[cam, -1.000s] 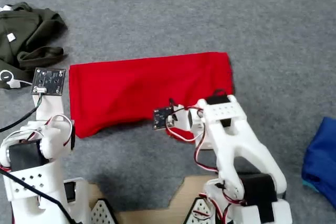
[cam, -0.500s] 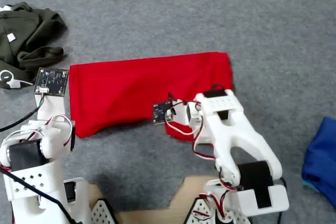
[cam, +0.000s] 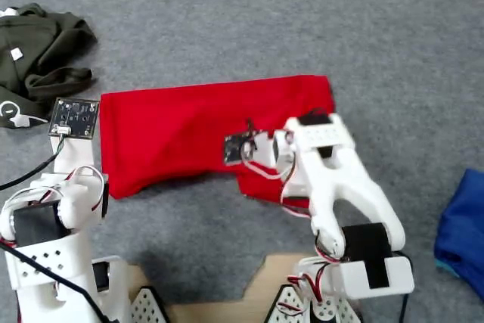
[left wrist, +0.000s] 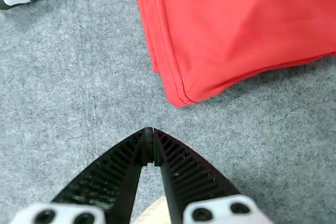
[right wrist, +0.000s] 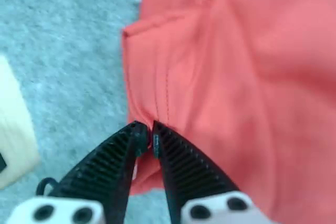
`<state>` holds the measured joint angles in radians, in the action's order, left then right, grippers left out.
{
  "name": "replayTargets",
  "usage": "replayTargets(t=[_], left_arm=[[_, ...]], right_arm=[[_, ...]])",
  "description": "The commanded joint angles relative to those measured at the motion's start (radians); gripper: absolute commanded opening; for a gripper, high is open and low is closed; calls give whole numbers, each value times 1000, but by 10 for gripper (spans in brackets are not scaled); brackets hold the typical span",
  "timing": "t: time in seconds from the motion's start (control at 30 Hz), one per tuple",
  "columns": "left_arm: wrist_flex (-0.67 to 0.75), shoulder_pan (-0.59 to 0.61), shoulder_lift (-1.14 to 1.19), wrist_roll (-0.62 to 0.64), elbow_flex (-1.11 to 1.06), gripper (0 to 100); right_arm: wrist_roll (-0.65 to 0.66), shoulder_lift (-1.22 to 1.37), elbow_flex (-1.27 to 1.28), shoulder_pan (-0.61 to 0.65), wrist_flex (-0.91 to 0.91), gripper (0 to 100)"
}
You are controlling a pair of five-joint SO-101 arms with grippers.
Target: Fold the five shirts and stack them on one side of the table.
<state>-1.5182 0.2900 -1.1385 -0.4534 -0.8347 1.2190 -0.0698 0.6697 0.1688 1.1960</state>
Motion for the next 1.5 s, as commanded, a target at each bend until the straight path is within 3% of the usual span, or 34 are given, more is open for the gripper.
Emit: replayTargets(t=[0.0,0.43,1.07,1.47], left_arm=[[11,9,-12,-11,9,20],[9,9,-10,-11,5,20],[6,11,-16,-9,3,20],[8,9,-16,-9,11,20]], right_arm=[[-14,1,-143,-33,69,5],[-8,21,-329,-25,95,5],[-8,472,-874,-30,175,5],[-15,616,-993,-33,176,9]])
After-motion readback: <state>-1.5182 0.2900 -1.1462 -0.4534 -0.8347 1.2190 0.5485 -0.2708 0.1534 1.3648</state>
